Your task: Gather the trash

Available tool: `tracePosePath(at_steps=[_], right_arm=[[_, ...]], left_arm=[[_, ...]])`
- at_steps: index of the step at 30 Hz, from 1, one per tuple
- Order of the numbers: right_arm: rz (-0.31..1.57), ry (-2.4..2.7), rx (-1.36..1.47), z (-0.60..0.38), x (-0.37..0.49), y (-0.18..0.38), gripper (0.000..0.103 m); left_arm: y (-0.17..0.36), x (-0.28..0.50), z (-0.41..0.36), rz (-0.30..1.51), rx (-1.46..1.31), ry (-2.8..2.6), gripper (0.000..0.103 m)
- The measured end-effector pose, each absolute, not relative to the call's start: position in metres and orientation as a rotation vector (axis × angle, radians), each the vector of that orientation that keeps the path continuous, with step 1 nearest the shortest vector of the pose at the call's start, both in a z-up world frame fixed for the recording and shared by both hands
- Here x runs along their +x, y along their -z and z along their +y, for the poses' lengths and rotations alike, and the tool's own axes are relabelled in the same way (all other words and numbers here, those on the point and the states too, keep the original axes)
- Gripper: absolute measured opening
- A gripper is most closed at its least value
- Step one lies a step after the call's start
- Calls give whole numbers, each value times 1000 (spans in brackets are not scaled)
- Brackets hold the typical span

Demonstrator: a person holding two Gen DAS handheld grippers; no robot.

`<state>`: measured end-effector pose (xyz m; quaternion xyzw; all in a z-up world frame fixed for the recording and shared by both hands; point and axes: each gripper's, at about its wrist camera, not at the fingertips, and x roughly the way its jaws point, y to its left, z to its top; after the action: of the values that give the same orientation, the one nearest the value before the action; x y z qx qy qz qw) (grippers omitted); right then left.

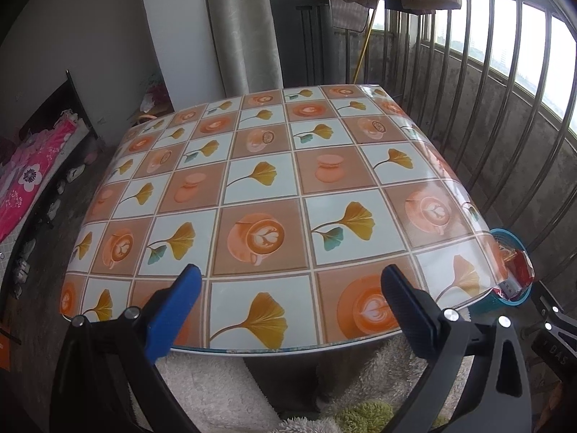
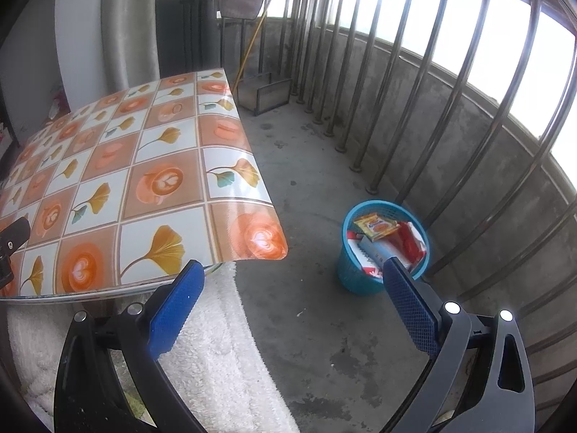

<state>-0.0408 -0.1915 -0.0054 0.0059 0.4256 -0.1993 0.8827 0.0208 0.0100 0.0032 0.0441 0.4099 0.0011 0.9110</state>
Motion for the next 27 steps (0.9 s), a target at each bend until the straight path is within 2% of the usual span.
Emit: tracePosePath(at_steps=[27], right_arm=[[861, 412, -21, -184, -39, 0, 95]], left_arm=[[-3, 18, 20, 850, 62, -32, 98]])
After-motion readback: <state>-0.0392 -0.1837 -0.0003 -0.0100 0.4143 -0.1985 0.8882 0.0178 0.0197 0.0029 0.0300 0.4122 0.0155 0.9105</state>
